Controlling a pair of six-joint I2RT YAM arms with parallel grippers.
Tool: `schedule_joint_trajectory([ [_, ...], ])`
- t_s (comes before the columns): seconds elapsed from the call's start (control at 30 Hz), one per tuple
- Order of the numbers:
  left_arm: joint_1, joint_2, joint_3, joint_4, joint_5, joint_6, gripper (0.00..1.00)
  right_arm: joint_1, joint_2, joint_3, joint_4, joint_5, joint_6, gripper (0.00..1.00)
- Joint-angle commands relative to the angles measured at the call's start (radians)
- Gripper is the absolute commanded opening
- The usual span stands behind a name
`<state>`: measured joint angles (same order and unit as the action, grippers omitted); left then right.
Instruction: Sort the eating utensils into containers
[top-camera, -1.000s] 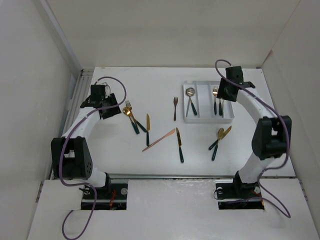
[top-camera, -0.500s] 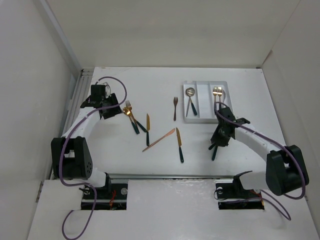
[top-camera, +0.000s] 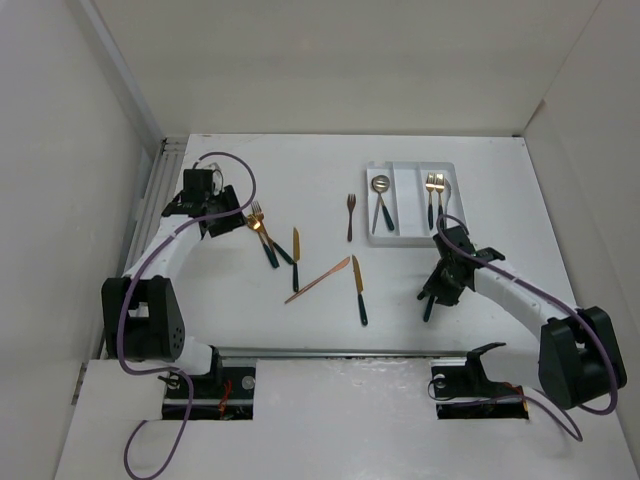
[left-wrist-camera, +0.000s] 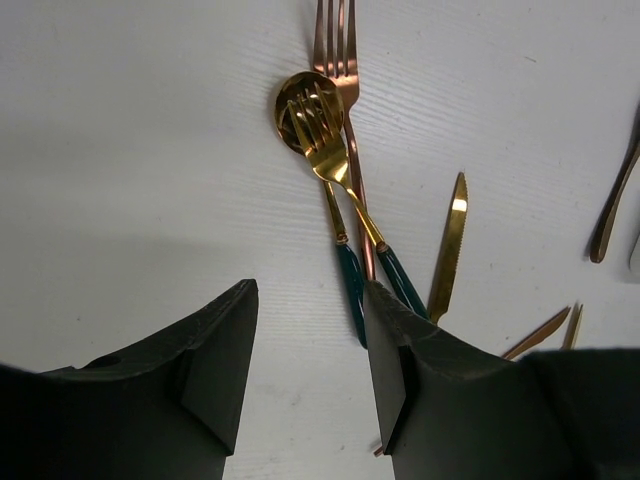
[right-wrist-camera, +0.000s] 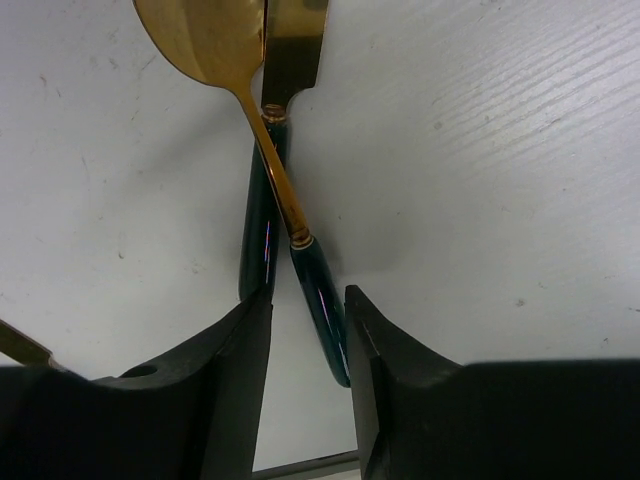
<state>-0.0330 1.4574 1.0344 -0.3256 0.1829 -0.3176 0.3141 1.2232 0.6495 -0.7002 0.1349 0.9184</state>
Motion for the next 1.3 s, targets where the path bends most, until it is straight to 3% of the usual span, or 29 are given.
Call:
schedule_joint_trajectory([
  [0.0,-0.002,-0.057,0.007,0.017,0.009,-0.008,0.44,0.005,0.002,-0.004,-0.010,0.034,0.033,0.42],
  [0.33,-0.002,-0.066,-0.002,0.017,0.009,-0.008,0.44,0.005,0.084,0.032,-0.038,0.032,0.022,0.43],
  [0.47,-0.002,-0.075,-0.002,0.017,0.009,-0.008,0.44,0.014,0.084,0.041,-0.047,0.022,0.002,0.36],
  [0.67,-0.002,-0.075,-0.002,0.017,0.009,-0.008,0.44,0.014,0.116,0.052,-0.025,0.022,-0.023,0.00],
  [0.83,-0.002,-0.075,-0.002,0.017,0.009,-0.008,0.44,0.051,0.065,0.105,-0.103,0.121,0.002,0.00],
  [1.0,-0.002,-0.075,-0.002,0.017,0.009,-0.008,0.44,0.150,0.013,0.309,-0.197,0.305,-0.022,0.00],
  [1.13,-0.002,-0.075,-0.002,0.026,0.018,-0.008,0.44,0.209,0.042,0.464,-0.159,0.359,-0.180,0.00],
  [1.27,-0.002,-0.075,-0.011,0.026,0.018,-0.008,0.44,0.218,0.261,0.628,-0.055,0.350,-0.410,0.00],
])
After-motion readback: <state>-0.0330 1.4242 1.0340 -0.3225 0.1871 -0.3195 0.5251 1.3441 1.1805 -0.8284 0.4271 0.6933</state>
